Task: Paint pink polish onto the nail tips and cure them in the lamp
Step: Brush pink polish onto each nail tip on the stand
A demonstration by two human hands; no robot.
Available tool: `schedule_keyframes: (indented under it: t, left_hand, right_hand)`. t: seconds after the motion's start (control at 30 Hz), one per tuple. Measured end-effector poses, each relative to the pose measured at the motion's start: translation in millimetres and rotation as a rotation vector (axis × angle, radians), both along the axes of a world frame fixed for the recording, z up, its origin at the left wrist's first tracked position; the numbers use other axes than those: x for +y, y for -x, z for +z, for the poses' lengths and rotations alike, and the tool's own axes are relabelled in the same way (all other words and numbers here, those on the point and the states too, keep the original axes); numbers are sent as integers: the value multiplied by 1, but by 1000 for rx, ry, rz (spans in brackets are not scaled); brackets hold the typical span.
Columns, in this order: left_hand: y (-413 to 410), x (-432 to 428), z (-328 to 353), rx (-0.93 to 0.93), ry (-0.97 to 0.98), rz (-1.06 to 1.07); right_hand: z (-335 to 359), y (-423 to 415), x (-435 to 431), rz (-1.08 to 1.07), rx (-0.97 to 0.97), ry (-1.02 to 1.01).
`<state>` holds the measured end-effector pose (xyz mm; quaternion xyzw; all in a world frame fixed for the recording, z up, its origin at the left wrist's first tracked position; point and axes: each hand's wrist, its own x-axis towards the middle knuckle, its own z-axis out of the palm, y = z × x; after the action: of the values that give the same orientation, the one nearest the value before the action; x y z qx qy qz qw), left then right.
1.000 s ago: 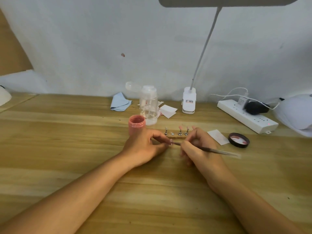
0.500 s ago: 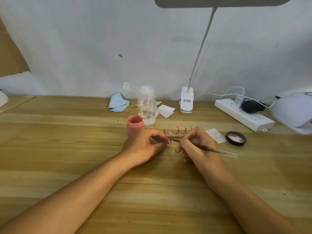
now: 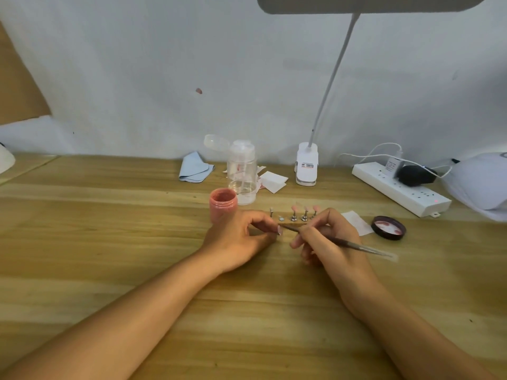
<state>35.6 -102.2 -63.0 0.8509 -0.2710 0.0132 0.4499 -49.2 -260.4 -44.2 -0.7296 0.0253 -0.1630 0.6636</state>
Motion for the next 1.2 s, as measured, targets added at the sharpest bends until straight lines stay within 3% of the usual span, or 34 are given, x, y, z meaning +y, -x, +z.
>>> schedule_keyframes:
  t: [0.97,1.1,1.2]
  left_hand:
    - [-3,-1,-1,53,117,-30]
    - [-2,1,-1,47,79,-3]
    - [-3,0,-1,40,66,16]
  right_hand:
    - [-1,-1,-4,58,24,18]
    - [1,1,-5,-22,-28,-93]
    - [3,0,-4,22,-6,-42]
